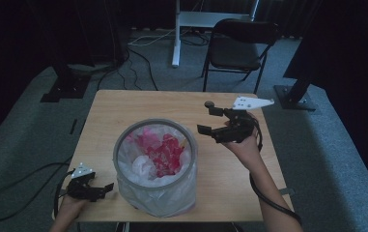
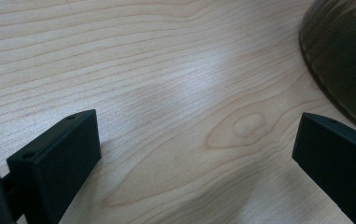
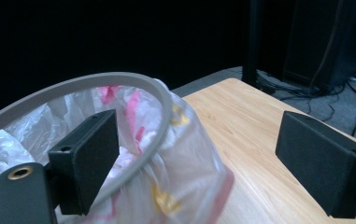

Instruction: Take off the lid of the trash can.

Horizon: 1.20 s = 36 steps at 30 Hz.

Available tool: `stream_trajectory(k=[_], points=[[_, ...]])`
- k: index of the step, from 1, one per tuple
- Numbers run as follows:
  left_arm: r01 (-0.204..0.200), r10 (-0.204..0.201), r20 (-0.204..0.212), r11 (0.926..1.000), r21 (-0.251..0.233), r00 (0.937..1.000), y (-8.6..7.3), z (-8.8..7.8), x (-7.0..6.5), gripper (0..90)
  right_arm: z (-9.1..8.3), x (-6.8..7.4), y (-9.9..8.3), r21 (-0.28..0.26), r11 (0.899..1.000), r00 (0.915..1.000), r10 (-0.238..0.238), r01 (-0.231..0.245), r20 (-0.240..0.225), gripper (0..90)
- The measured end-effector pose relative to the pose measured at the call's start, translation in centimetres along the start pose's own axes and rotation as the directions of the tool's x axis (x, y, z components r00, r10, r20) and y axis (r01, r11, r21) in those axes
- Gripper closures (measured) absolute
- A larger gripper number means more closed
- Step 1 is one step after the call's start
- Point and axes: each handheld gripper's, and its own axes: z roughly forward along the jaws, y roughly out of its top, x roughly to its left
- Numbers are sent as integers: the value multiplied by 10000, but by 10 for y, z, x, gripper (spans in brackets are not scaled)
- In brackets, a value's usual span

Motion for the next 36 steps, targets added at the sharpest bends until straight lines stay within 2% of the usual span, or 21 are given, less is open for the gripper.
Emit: stream_trajectory(k=[5, 17, 20, 23, 26, 27, 28, 32, 34, 36], points=[[-29, 30, -35, 10000, 16, 10000, 0, 0, 0, 11, 18, 2, 10, 242, 9996, 9999, -125, 126, -35, 141], [-82, 82, -46, 9999, -59, 10000, 1, -2, -3, 11, 57, -7, 17, 912, 9955, 9990, 298, -265, -345, 152], [-131, 131, -28, 9999, -60, 9999, 1, -2, -3, 11, 65, -6, 19, 1159, 9931, 9990, 215, -169, -388, 279], [-109, 109, 3, 9999, -71, 9999, 1, -2, -3, 11, 73, -5, 20, 1454, 9894, 9999, 82, -69, -84, 401], [-75, 75, 23, 9999, -95, 10000, 1, -2, -3, 11, 78, -6, 19, 1650, 9863, 9996, 110, -63, -275, 424], [-65, 66, 41, 9999, -82, 10000, 1, -2, -3, 11, 79, -6, 19, 1722, 9849, 9983, 251, -156, -528, 479], [-88, 88, 42, 9999, -54, 10000, 1, -2, -3, 11, 80, -5, 19, 1802, 9835, 9973, 294, -167, -679, 487], [-131, 131, 13, 9999, -32, 9999, 1, -1, -3, 11, 85, 1, 20, 2225, 9748, 9973, 8, 155, -730, 642], [-100, 101, 33, 9999, -60, 9999, 1, -2, -4, 11, 88, 3, 21, 2483, 9683, 9977, -113, 277, -670, 689], [-90, 90, 22, 9999, -50, 10000, 1, -2, -4, 11, 91, 4, 21, 2596, 9655, 9969, -12, 217, -786, 739]])
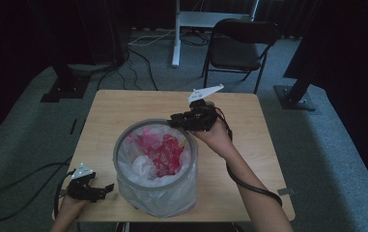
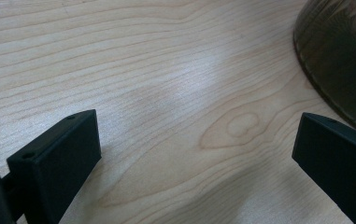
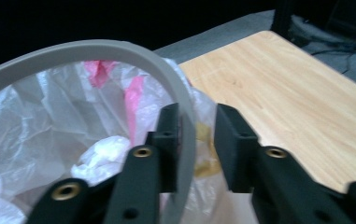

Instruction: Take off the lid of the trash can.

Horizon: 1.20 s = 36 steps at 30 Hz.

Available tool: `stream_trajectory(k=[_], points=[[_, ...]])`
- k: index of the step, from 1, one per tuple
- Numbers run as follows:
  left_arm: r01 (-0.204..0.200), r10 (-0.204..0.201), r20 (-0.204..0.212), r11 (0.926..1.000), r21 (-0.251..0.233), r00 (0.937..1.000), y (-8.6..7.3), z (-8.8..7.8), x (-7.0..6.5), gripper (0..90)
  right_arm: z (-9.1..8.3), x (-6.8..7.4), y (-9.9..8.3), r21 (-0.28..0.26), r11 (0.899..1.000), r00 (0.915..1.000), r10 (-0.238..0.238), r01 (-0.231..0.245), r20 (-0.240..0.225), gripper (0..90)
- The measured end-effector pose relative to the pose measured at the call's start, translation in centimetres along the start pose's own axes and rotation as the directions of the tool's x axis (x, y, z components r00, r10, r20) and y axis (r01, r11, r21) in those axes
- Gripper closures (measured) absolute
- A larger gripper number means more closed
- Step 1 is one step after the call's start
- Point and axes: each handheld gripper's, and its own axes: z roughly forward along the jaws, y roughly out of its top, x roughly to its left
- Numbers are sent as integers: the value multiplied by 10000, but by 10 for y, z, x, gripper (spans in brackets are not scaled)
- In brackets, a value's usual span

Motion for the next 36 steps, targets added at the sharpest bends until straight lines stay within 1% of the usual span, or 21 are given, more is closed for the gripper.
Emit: stream_trajectory(k=[3, 6, 8, 12, 15, 18, 22, 26, 29, 32, 36], points=[[-59, 59, 7, 10000, 52, 10000, 0, 1, 0, 11, 1, 4, 2, 243, 9997, 10000, -77, 77, 20, 793], [-26, 25, 41, 10000, 19, 10000, 0, 1, 0, 11, 5, 8, 3, 611, 9979, 9995, -212, 197, 236, 797], [-8, 8, 13, 10000, 14, 10000, 0, 0, 0, 11, 8, 9, 3, 736, 9971, 9993, -227, 205, 299, 797], [-43, 42, 28, 10000, 58, 10000, 0, 1, 0, 11, 8, 8, 2, 735, 9972, 9995, -170, 149, 283, 800], [-69, 69, 31, 9999, 78, 10000, 0, 1, 0, 11, 7, 9, 3, 776, 9969, 9992, -146, 118, 361, 806], [-43, 43, 33, 10000, 47, 10000, 0, 1, 0, 11, 7, 11, 5, 792, 9966, 9985, -268, 230, 475, 808], [-75, 75, 24, 10000, 59, 10000, 0, 0, 0, 11, 2, 12, 9, 615, 9978, 9984, -281, 250, 486, 809], [-71, 71, 7, 10000, 52, 10000, 0, 0, 0, 11, 1, 12, 11, 682, 9974, 9985, -276, 243, 482, 808], [9, -9, -8, 10000, 4, 10000, 0, 0, 0, 11, -2, 11, 12, 480, 9987, 9989, -162, 141, 431, 810], [-10, 10, -19, 10000, 15, 10000, 0, 0, 0, 11, -6, 11, 15, 313, 9994, 9990, -138, 124, 422, 811], [-56, 56, -52, 10000, 34, 10000, 0, 0, 0, 11, -10, 10, 19, 284, 9996, 9993, -45, 35, 358, 813]])
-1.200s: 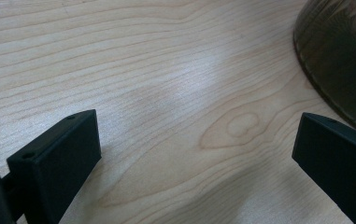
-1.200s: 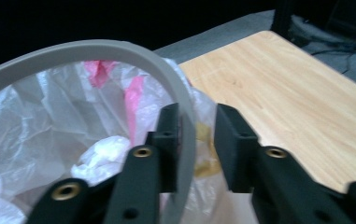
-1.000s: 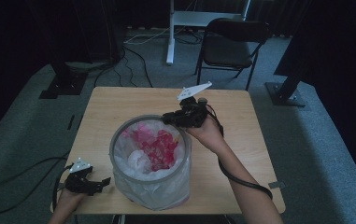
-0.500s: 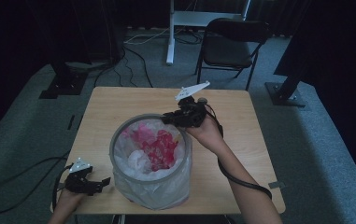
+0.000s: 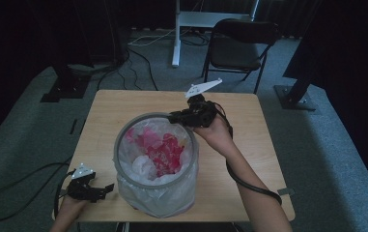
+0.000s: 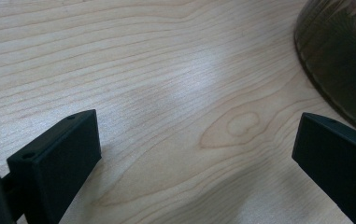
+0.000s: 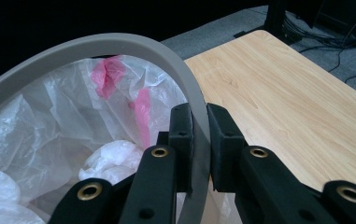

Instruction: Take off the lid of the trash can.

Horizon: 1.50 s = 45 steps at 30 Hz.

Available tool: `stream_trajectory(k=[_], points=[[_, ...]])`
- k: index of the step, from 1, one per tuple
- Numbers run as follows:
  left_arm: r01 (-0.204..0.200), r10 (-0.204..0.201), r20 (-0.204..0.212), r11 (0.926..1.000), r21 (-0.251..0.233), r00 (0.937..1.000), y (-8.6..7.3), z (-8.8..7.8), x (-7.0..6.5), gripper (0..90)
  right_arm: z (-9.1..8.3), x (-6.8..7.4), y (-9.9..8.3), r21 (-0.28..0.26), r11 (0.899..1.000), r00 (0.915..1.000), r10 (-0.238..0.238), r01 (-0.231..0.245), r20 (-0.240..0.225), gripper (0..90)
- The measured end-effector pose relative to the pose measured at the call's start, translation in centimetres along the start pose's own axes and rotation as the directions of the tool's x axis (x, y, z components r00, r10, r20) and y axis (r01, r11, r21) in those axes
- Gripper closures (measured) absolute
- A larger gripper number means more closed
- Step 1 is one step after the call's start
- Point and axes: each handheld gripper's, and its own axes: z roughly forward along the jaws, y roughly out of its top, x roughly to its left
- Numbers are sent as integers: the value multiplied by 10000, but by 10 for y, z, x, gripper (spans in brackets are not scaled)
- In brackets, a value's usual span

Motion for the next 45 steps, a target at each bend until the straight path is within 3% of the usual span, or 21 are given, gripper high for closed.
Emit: stream_trajectory(k=[8, 27, 34, 45], points=[[16, -16, 19, 10000, -14, 10000, 0, 0, 0, 11, -7, -3, 2, -471, 9953, 9947, 812, -843, -631, 820], [12, -12, -5, 10000, 15, 10000, 0, 0, 0, 11, -33, -2, 9, -1259, 9885, 9962, 804, -840, -339, 823], [-5, 5, -3, 10000, 45, 10000, 0, 0, 0, 11, -50, -3, 10, -1746, 9801, 9955, 903, -942, -301, 822], [-22, 22, 7, 10000, 46, 10000, 0, 0, -1, 11, -75, -6, 7, -2249, 9688, 9937, 1104, -1039, 164, 822]])
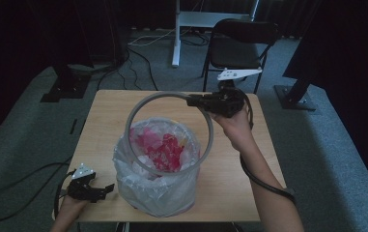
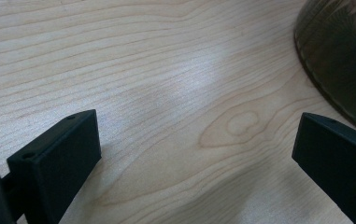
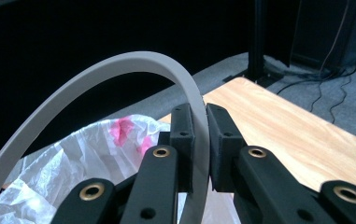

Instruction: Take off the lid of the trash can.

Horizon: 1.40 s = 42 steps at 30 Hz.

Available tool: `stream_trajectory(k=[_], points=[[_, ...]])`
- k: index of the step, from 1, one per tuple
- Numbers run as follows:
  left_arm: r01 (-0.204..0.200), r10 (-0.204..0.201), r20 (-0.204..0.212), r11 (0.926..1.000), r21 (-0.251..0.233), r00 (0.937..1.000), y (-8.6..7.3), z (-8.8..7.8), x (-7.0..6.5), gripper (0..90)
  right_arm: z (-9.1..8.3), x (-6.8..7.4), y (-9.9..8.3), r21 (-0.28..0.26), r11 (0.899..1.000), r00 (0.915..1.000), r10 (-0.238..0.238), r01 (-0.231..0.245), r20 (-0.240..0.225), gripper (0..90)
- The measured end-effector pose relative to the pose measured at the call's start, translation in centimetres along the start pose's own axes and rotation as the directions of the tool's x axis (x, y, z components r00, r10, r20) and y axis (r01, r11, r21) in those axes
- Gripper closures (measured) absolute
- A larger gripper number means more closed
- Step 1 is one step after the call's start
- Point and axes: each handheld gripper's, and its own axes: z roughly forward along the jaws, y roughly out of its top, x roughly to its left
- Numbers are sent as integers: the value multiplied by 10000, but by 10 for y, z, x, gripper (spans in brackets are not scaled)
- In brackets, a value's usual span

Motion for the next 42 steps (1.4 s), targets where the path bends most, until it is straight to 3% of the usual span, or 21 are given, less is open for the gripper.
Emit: stream_trajectory(k=[9, 21, 42], points=[[-15, 15, 16, 10000, 45, 10000, 0, 0, 0, 11, -25, -8, -4, -202, 9998, 9988, 52, -42, 488, 822], [-23, 23, 19, 10000, 62, 10000, 0, 0, -1, 11, -59, -24, -18, -499, 9976, 9941, 530, -484, 951, 822], [-1, 1, 14, 10000, 95, 10000, 1, 1, -1, 11, -109, -57, -54, -1034, 9845, 9725, 1579, -1416, 1713, 822]])
